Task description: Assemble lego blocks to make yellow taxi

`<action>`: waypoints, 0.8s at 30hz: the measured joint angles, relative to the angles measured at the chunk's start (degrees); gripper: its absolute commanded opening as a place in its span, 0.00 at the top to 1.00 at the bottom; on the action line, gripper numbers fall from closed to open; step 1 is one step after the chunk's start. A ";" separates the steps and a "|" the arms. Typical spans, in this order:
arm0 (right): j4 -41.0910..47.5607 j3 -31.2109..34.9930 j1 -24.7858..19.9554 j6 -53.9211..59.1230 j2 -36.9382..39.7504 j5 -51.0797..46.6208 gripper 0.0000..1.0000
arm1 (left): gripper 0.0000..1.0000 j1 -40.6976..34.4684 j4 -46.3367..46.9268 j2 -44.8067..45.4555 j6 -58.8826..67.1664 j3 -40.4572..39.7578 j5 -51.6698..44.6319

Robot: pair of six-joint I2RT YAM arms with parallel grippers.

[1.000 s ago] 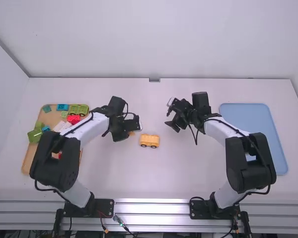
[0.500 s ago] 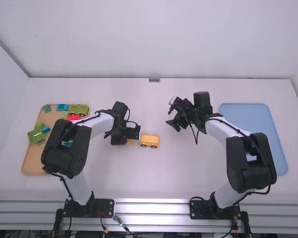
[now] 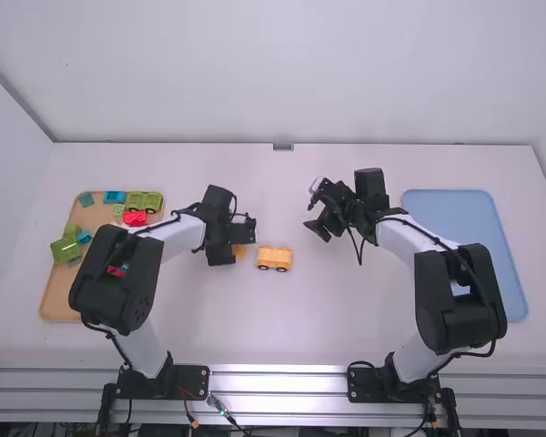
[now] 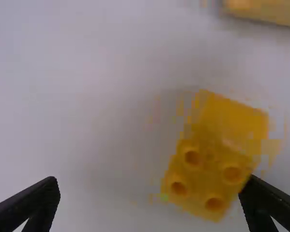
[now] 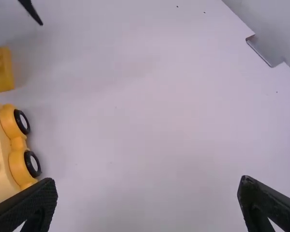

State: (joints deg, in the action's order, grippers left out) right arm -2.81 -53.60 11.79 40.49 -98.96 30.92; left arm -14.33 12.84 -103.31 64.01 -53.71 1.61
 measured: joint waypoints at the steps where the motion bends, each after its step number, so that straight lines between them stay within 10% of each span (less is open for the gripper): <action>1: 0.00 0.00 0.00 -0.04 0.00 0.00 0.01 | 0.01 0.00 -0.11 0.02 -0.74 0.00 0.96; 8: -0.85 0.00 0.48 0.13 0.00 0.04 0.01 | 0.01 0.87 10.88 0.09 -2.01 -1.14 -0.94; 24: -1.11 0.00 0.46 -1.36 0.00 0.98 0.01 | 0.01 22.80 3.10 -9.42 19.78 -5.01 -56.54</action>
State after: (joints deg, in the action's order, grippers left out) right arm -3.92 -53.60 12.25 39.13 -98.96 31.90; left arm 8.47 15.94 -112.73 83.79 -58.72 -54.94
